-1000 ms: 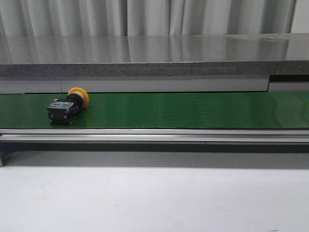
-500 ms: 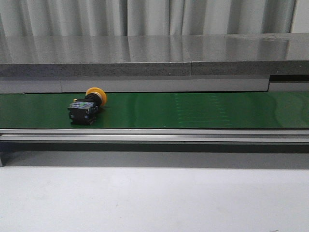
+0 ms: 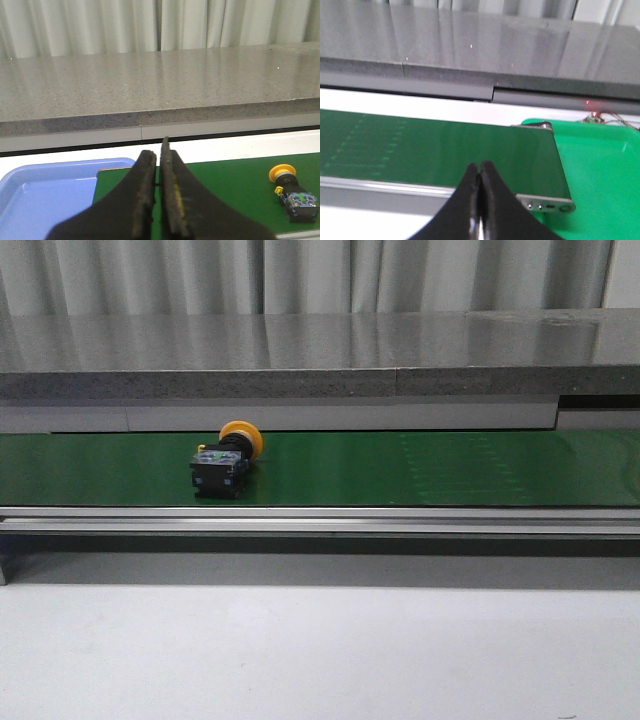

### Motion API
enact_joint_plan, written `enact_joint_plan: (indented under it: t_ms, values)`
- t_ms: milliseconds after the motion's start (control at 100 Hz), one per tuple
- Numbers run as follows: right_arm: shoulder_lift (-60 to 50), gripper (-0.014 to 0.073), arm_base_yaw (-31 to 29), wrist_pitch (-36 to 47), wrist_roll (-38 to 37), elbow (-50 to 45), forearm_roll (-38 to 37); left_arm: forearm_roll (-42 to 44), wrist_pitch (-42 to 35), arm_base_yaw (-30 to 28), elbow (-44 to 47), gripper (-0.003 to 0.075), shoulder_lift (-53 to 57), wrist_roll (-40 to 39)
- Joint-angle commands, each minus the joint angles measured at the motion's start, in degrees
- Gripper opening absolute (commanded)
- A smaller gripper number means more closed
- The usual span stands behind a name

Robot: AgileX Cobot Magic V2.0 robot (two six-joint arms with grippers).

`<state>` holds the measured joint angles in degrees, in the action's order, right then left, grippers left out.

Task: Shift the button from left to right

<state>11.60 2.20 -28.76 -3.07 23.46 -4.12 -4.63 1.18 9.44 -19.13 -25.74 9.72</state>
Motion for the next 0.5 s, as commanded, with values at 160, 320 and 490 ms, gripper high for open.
enact_joint_plan:
  t_ms: [160,320,490]
  values:
    - [19.2,-0.0122,-0.2,-7.7,-0.1,14.0,-0.2,-0.4,-4.6,0.6,-1.5,0.0005,-0.2,-0.2]
    - [28.4,-0.0122,-0.2,-7.9,-0.1,19.0,-0.1,-0.4,-4.6,0.6,-1.5,0.0005,-0.2,-0.2]
    - [34.6,-0.012,-0.2,-7.4,-0.1,20.7,-0.1,-0.4,-4.6,0.6,-1.5,0.0005,-0.2,-0.2]
